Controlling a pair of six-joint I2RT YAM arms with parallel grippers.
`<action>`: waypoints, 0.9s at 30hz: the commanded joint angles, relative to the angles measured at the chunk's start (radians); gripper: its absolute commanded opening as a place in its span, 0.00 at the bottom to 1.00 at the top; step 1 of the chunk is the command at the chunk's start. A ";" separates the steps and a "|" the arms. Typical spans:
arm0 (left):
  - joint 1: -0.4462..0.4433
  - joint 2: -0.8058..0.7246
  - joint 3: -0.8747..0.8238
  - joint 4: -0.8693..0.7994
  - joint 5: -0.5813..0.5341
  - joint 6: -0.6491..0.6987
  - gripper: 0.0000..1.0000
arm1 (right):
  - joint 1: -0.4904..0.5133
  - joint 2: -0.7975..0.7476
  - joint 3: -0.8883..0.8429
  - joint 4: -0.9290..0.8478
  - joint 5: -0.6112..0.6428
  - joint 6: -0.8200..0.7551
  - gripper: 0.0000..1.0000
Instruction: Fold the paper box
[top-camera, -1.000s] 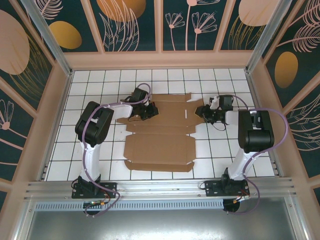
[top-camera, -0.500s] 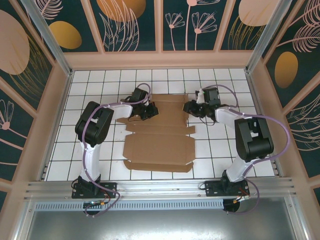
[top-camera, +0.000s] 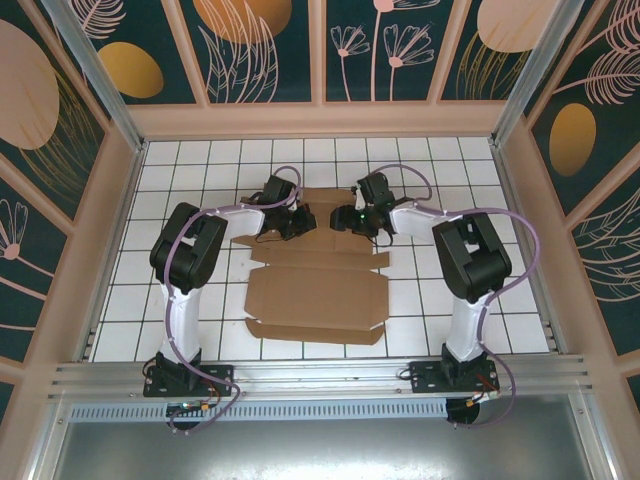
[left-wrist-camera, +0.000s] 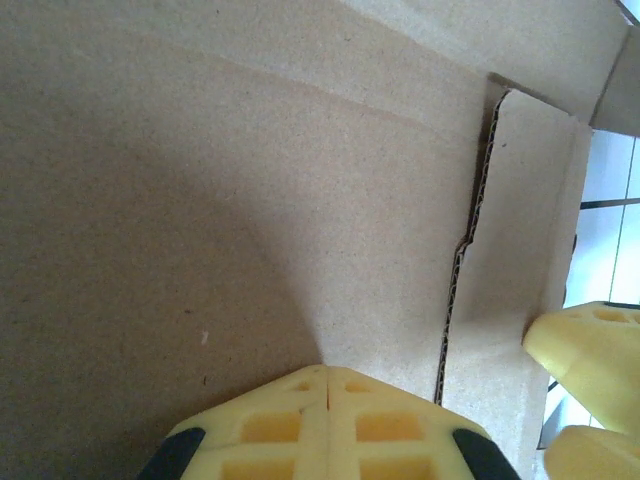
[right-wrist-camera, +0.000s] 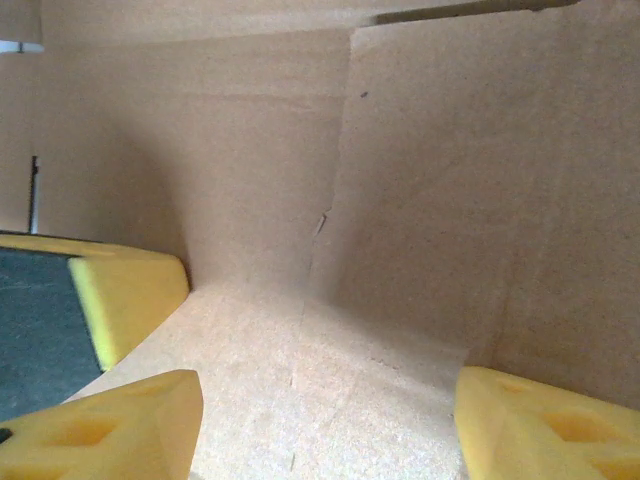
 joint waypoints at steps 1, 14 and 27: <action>0.005 0.028 -0.025 -0.027 -0.036 0.004 0.00 | 0.002 0.031 0.027 -0.071 0.082 -0.024 0.70; 0.006 0.008 -0.012 -0.055 -0.081 0.025 0.00 | -0.125 -0.248 -0.138 -0.041 0.130 -0.034 0.72; 0.006 0.010 -0.014 -0.059 -0.093 0.033 0.00 | -0.229 -0.256 -0.194 -0.063 0.223 -0.088 0.37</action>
